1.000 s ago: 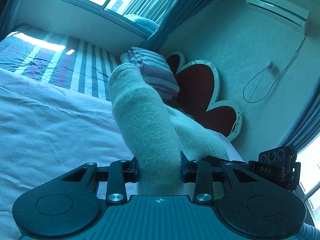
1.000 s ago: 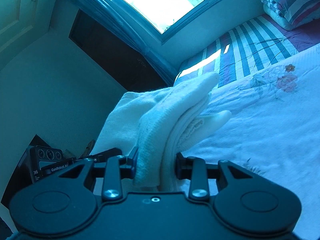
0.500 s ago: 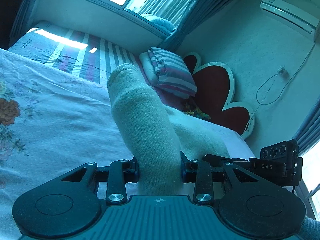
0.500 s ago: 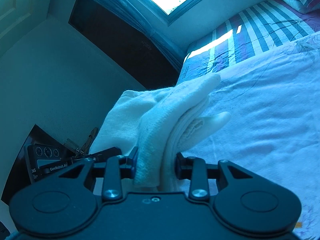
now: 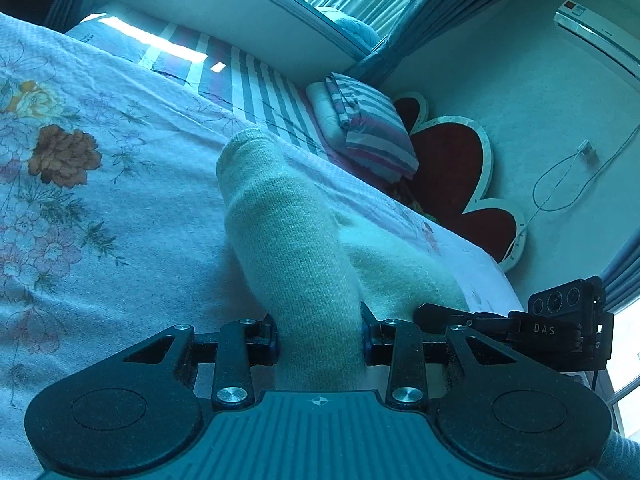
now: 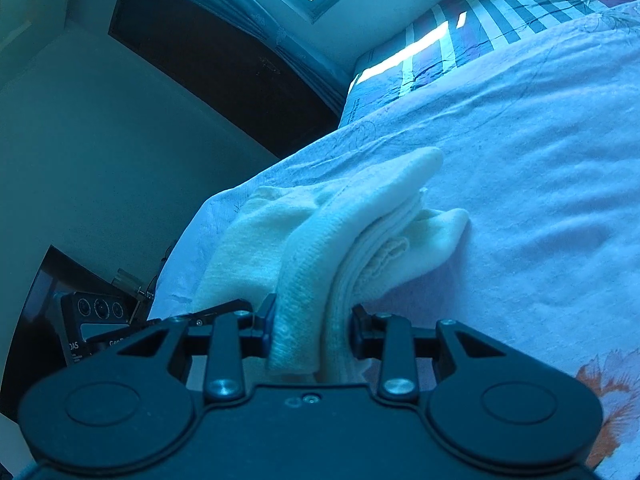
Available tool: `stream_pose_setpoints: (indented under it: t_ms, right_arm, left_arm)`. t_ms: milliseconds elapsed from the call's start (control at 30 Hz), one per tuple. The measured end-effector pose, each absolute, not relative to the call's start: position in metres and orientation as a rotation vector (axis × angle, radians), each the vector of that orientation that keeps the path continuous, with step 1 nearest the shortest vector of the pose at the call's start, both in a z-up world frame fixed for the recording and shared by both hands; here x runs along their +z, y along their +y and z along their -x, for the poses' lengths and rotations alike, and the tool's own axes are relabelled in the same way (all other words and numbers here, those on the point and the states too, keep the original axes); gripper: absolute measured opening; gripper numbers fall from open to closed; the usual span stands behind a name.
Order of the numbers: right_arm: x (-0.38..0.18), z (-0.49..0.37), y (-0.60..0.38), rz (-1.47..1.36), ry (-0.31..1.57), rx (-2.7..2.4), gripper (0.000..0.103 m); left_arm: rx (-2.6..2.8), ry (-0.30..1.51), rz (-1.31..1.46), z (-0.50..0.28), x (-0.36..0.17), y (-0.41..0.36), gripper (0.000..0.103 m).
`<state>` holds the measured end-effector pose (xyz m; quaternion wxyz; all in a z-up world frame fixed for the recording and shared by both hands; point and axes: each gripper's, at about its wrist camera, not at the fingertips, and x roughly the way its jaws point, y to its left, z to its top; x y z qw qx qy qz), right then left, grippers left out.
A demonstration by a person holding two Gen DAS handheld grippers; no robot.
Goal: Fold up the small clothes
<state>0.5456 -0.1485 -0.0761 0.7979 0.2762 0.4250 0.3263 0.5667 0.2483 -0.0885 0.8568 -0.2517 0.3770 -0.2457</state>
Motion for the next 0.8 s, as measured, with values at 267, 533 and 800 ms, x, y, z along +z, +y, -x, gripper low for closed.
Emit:
stream_pose_setpoints:
  t_ms: [267,533,800]
  right_arm:
    - [-0.069,-0.546,-0.141,-0.568,0.865,0.732,0.034]
    - [-0.118,-0.563,-0.138,-0.657,1.073,0.638,0.04]
    - [-0.109,-0.526,-0.187,-0.793,0.997,0.648,0.062]
  left_arm:
    - [-0.558,0.68,0.589,-0.559,-0.103,0.269,0.035]
    - [-0.499,0.916,0.651,-0.577,-0.147,0.278,0.043]
    - [-0.535,0.958,0.775,-0.529,-0.158,0.305,0.05]
